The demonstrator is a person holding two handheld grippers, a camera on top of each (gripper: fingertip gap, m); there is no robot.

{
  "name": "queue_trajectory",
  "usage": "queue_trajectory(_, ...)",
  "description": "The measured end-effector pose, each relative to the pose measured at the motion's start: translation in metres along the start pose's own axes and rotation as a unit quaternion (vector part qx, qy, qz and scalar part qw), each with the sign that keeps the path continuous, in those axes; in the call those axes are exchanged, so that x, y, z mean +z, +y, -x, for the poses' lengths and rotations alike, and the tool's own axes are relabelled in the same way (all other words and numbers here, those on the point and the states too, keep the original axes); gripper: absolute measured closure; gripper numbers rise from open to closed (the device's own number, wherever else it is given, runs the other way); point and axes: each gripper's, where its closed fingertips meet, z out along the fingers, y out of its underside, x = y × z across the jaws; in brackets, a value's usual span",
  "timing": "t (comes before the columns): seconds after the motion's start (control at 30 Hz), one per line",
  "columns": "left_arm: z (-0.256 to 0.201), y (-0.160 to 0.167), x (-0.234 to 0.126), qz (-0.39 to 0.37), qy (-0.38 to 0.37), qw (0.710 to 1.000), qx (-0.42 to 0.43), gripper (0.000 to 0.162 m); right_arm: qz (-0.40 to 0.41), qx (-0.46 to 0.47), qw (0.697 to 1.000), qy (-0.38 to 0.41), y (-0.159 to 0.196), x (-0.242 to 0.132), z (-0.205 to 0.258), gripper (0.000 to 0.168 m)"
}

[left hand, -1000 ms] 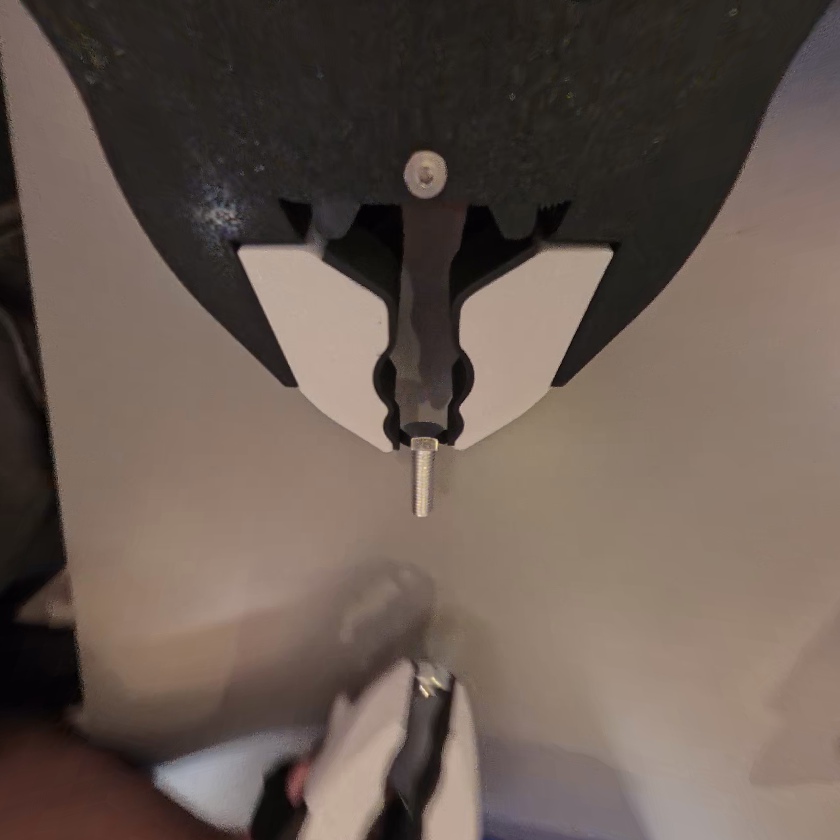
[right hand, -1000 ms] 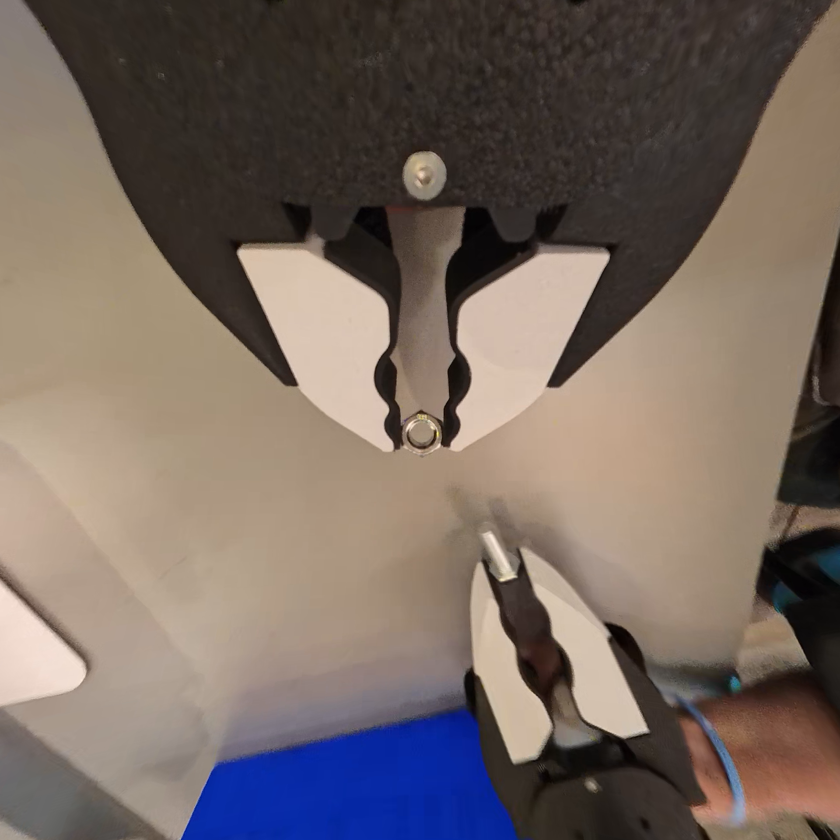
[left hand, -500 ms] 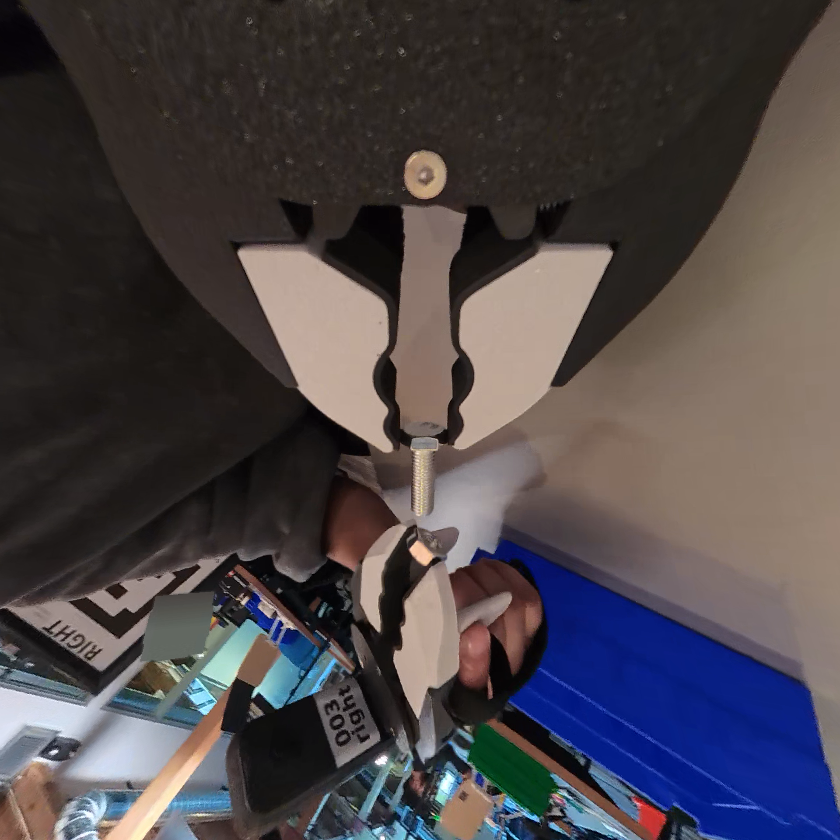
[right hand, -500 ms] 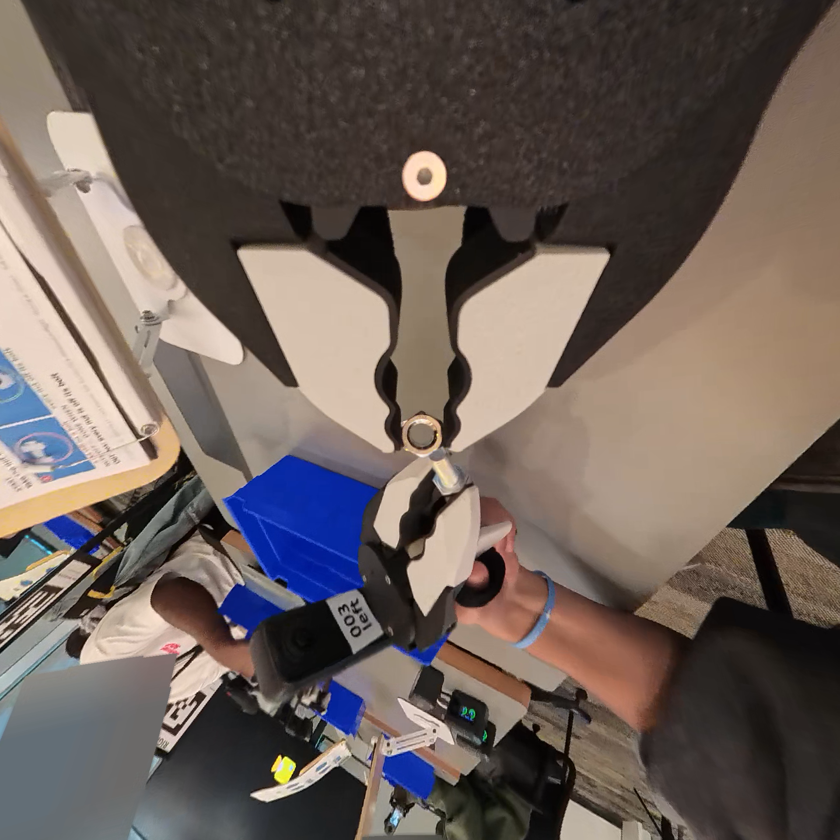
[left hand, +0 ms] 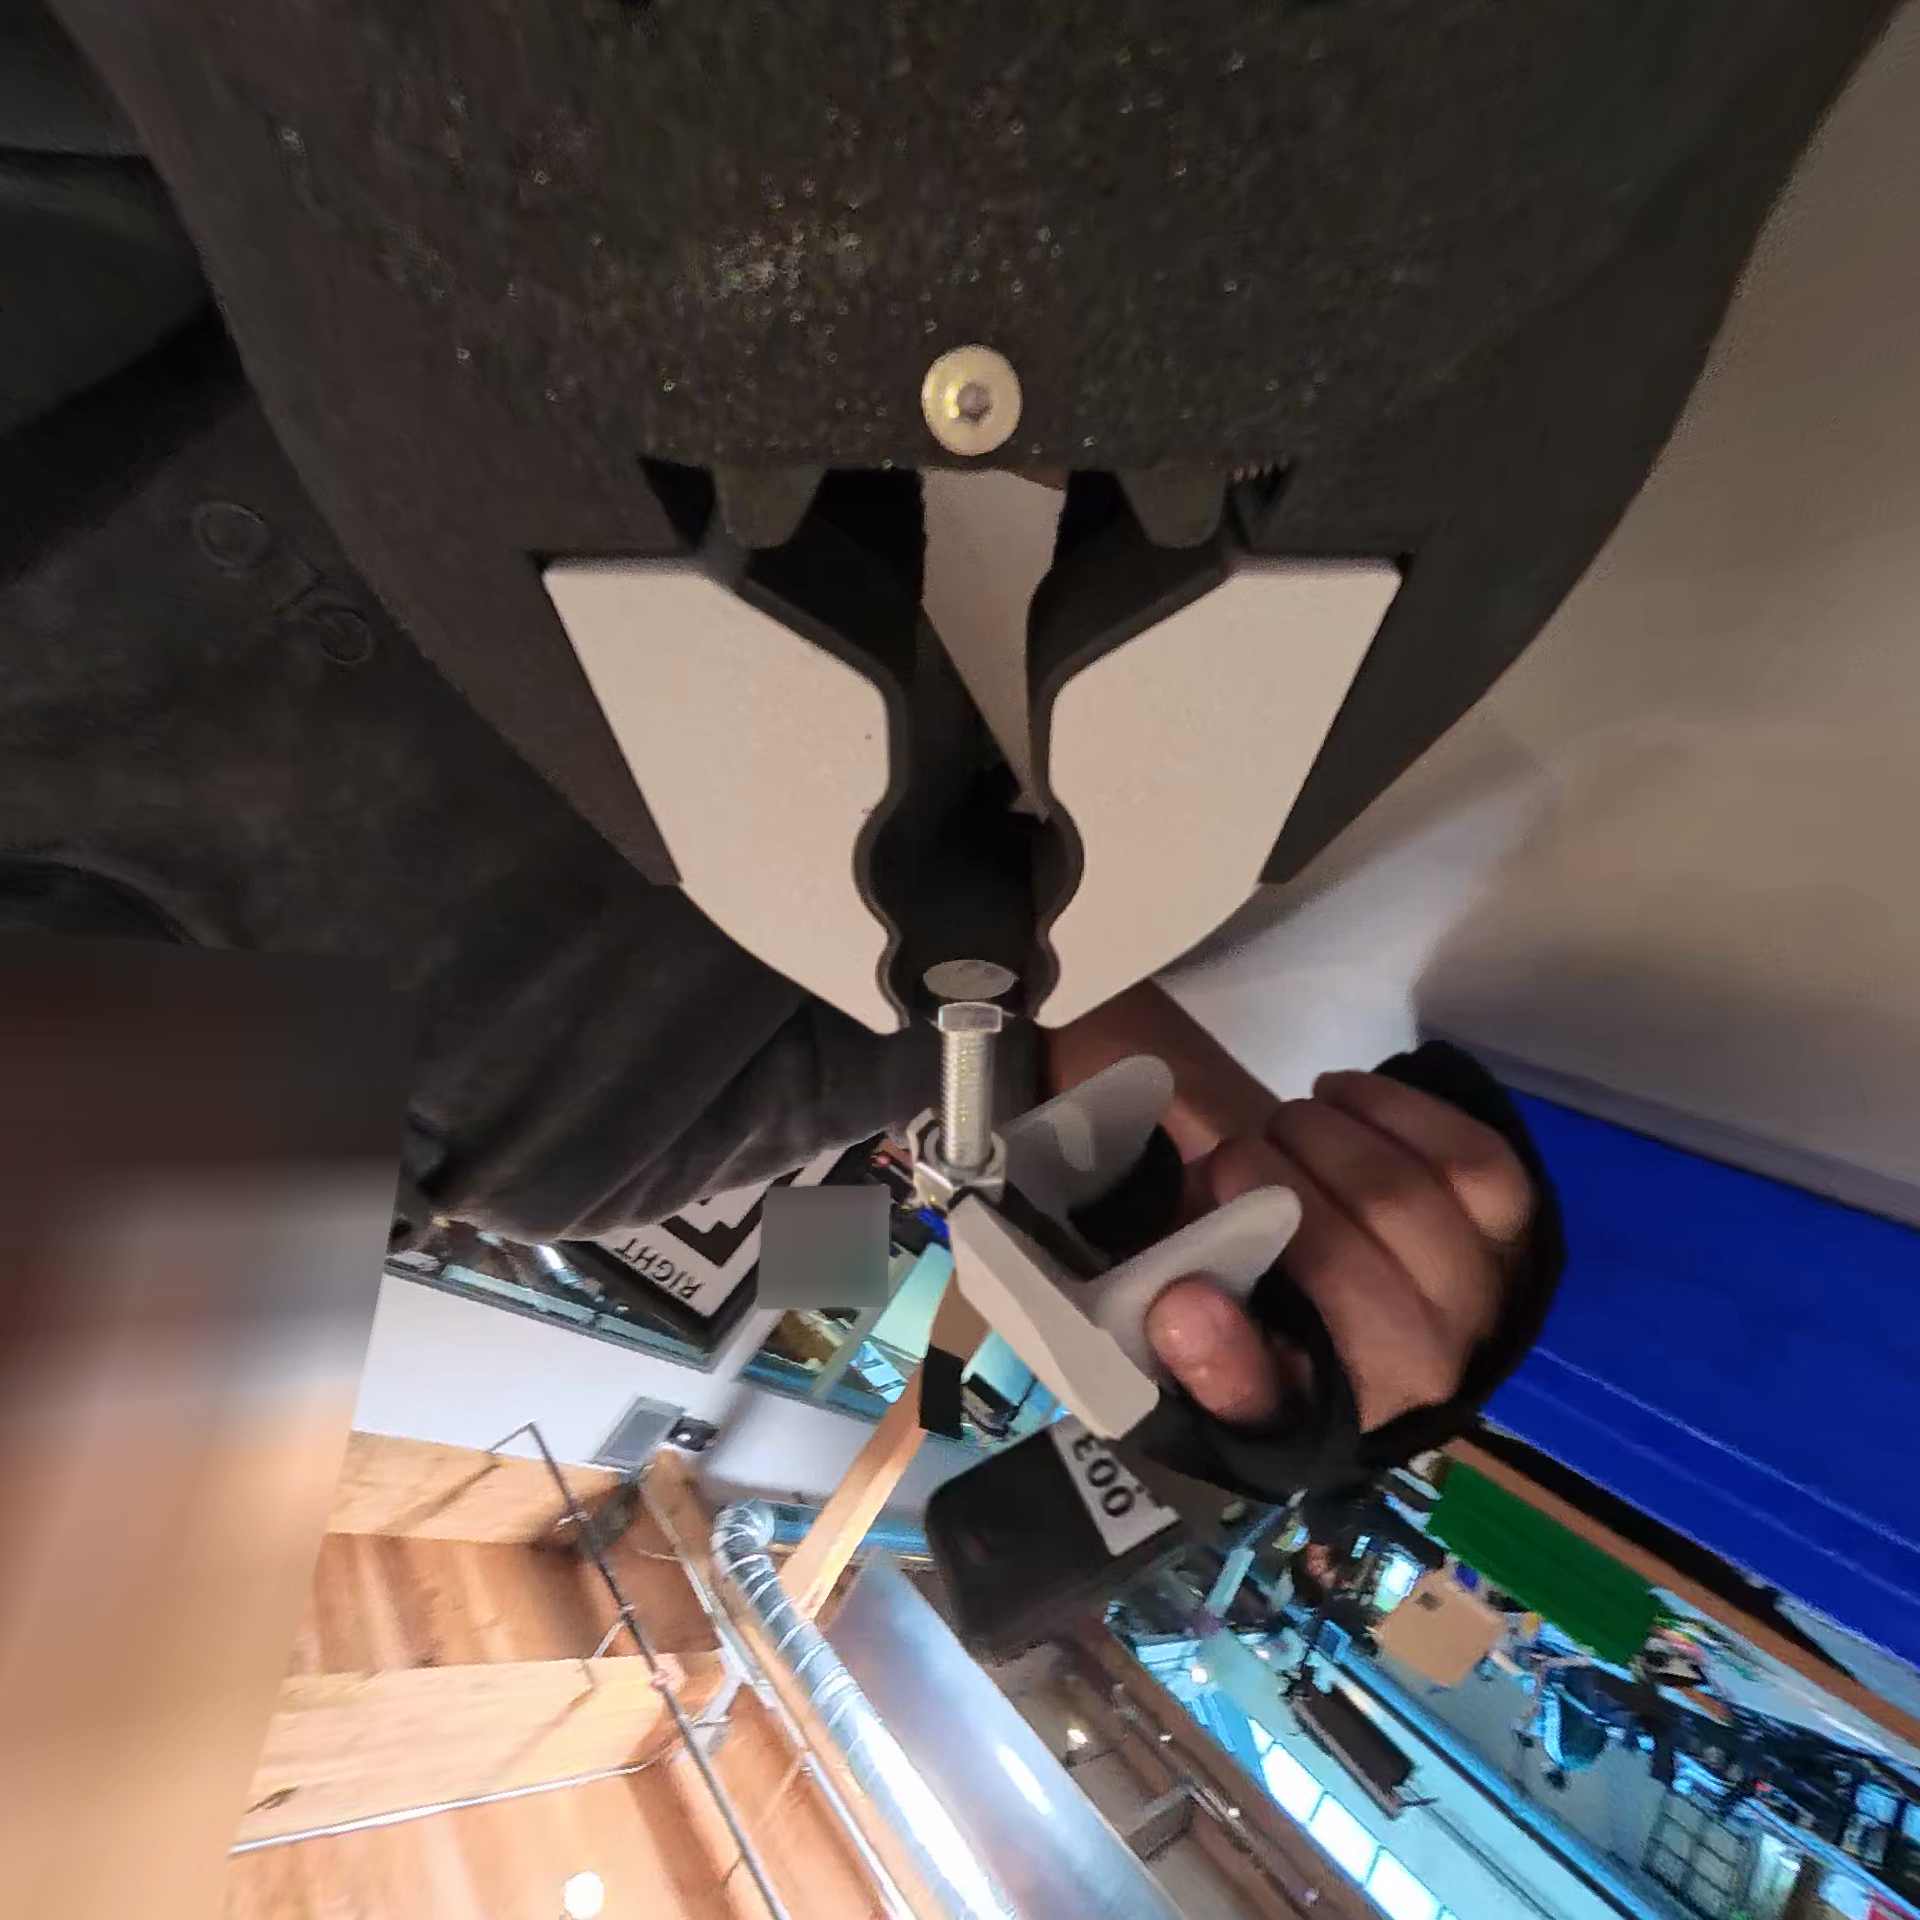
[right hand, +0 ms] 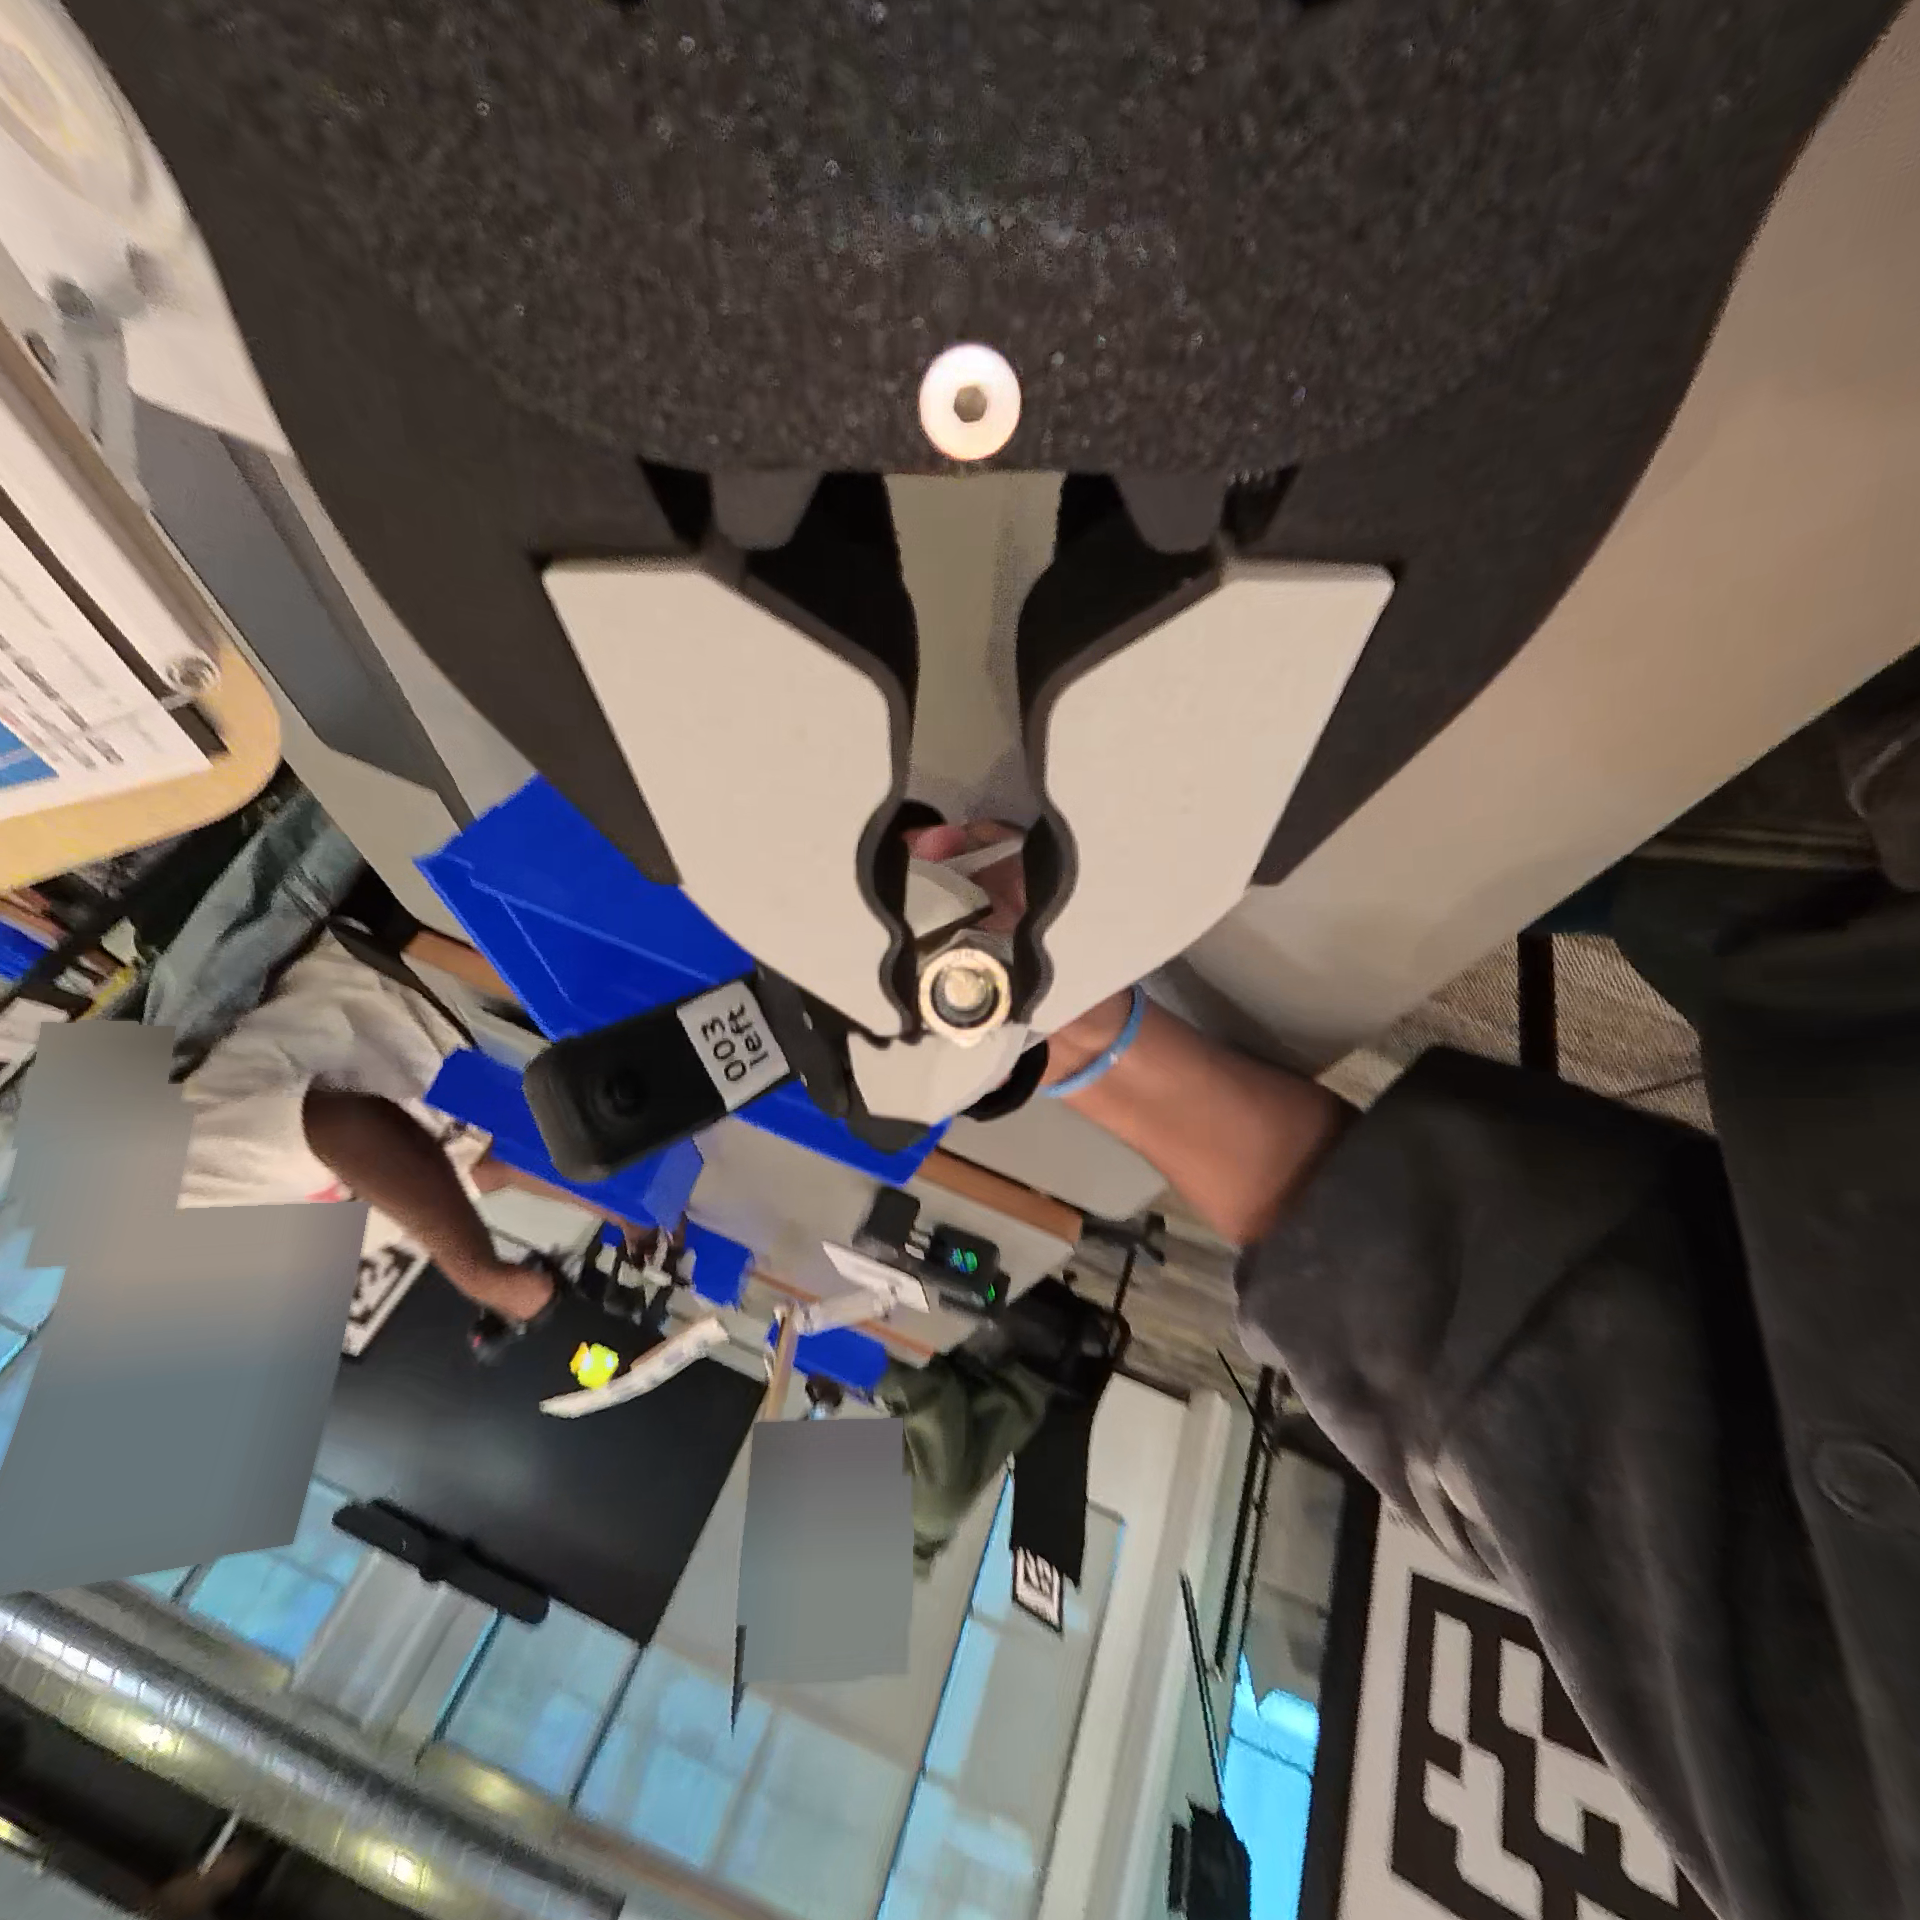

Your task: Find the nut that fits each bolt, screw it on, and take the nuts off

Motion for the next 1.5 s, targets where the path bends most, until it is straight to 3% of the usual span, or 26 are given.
queue_trajectory(0.2,-0.007,0.001,-0.002,-0.009,0.031,0.999,-0.016,0.143,-0.019,-0.052,0.998,-0.038,-0.003,0.005,0.006,0.151)
queue_trajectory(0.43,-0.005,0.009,-0.002,0.006,0.035,0.999,-0.02,0.143,0.039,-0.101,0.993,-0.053,0.003,0.006,0.012,0.151)
queue_trajectory(0.73,0.009,0.006,-0.001,0.008,-0.071,0.996,0.06,0.143,0.014,0.047,0.999,0.005,0.01,-0.002,0.001,0.151)
queue_trajectory(0.97,0.016,-0.003,-0.004,0.007,-0.177,0.972,0.154,0.143,0.005,0.189,0.98,0.064,0.015,-0.006,-0.01,0.151)
queue_trajectory(1.2,0.028,-0.001,-0.005,0.04,-0.27,0.934,0.229,0.143,0.019,0.343,0.931,0.12,0.025,-0.01,-0.016,0.151)
queue_trajectory(1.4,0.041,0.004,-0.009,0.09,-0.345,0.886,0.298,0.143,0.017,0.51,0.851,0.126,0.042,-0.016,-0.014,0.151)
queue_trajectory(1.5,0.048,0.009,-0.01,0.122,-0.377,0.858,0.326,0.143,0.027,0.55,0.824,0.133,0.051,-0.018,-0.012,0.151)
